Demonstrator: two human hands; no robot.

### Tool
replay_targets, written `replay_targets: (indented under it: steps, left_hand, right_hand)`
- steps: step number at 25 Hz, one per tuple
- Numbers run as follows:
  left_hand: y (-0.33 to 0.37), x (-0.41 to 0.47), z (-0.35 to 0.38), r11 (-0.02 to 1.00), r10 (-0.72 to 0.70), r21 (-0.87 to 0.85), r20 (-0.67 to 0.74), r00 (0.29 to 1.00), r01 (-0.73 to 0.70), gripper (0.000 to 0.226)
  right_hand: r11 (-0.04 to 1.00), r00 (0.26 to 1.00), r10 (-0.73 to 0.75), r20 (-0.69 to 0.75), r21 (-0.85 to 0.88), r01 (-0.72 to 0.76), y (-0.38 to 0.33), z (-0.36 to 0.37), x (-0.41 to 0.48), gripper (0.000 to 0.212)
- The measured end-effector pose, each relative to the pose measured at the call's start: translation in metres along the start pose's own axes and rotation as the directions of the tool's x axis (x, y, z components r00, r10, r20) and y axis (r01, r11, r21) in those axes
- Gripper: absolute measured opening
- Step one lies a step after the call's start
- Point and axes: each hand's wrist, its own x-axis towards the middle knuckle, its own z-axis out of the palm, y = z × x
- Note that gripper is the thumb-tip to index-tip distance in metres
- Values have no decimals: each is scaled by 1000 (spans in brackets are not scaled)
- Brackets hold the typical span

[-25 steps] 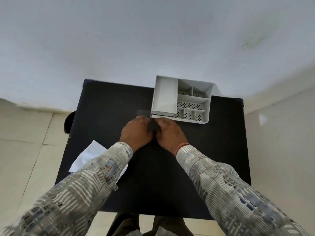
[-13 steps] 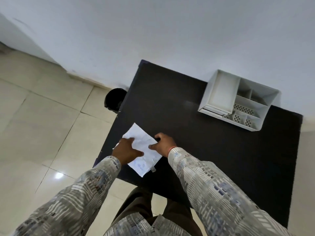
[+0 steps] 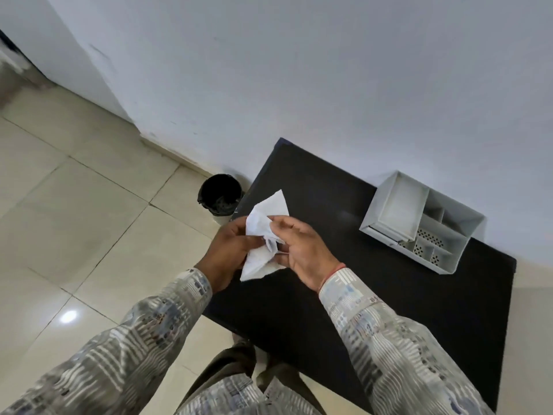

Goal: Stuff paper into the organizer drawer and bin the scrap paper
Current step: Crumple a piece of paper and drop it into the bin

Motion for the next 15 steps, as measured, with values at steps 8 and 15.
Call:
replay_targets:
  steps: [8,15]
  left_hand:
    - [72,-69,23,652,260,-706,-136,956,-278,35]
    - [49,-144,23,991,82,-96,-139,987,-96,13]
  right_hand:
    - [760,879,-472,-62,-534,371,-29,0,-72,52]
    - [852,873,-487,-20,-231,470,-18,43,-117,23]
